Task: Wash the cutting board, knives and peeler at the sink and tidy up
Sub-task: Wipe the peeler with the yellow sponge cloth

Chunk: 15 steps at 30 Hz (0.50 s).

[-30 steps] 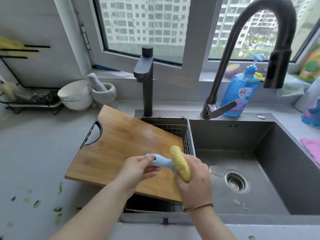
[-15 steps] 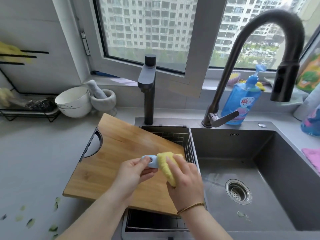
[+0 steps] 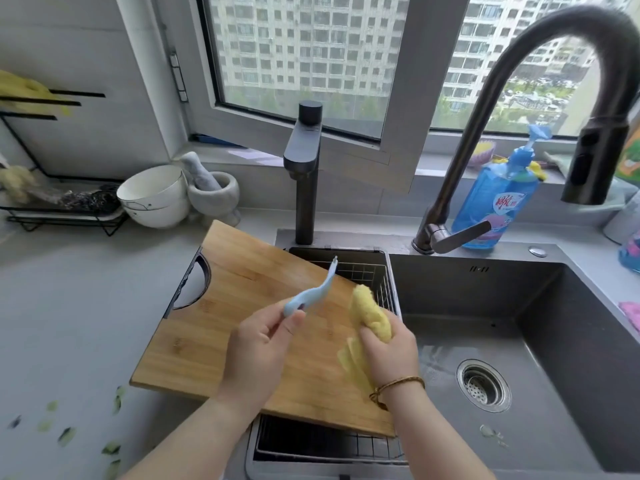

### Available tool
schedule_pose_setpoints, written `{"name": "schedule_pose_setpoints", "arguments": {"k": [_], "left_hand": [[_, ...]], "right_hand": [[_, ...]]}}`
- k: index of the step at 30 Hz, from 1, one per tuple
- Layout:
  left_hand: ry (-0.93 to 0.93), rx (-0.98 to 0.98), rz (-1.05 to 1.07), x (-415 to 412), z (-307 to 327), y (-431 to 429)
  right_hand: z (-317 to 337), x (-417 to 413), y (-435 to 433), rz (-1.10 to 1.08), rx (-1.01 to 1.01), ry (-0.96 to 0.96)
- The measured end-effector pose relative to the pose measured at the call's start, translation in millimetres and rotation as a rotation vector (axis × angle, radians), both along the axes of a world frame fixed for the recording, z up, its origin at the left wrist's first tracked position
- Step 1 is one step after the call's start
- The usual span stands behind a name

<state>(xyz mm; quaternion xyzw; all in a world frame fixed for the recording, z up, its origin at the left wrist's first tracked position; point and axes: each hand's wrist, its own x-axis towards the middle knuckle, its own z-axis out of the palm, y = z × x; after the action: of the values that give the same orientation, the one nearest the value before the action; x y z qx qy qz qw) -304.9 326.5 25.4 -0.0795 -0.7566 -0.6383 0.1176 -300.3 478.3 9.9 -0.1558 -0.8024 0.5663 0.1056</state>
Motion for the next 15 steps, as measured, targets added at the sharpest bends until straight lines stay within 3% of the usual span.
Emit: {"name": "schedule_pose_setpoints", "arguments": {"k": [3, 5, 7, 11, 15], "left_hand": [[0.410, -0.434, -0.081, -6.6, -13.2, -6.1], [0.596, -0.629, -0.135, -8.2, -26.9, -2.7], [0.612, -0.660, -0.212, -7.4, -30.2, 2.3], [0.408, -0.526, -0.229, -1.0, -30.3, 5.3], [-0.235, -0.032, -0.157, 11.1, -11.1, 12.8]], "right_hand": [[14.5, -1.2, 2.0, -0.016, -0.464, -0.177], [18.1, -2.4, -3.0, 0.065, -0.599, -0.253], [16.8, -4.1, -10.1, 0.076, -0.654, -0.283], [13.6, -7.5, -12.7, -0.004, -0.705, -0.285], [19.4, -7.8, -11.1, -0.038, -0.706, -0.294]]}}
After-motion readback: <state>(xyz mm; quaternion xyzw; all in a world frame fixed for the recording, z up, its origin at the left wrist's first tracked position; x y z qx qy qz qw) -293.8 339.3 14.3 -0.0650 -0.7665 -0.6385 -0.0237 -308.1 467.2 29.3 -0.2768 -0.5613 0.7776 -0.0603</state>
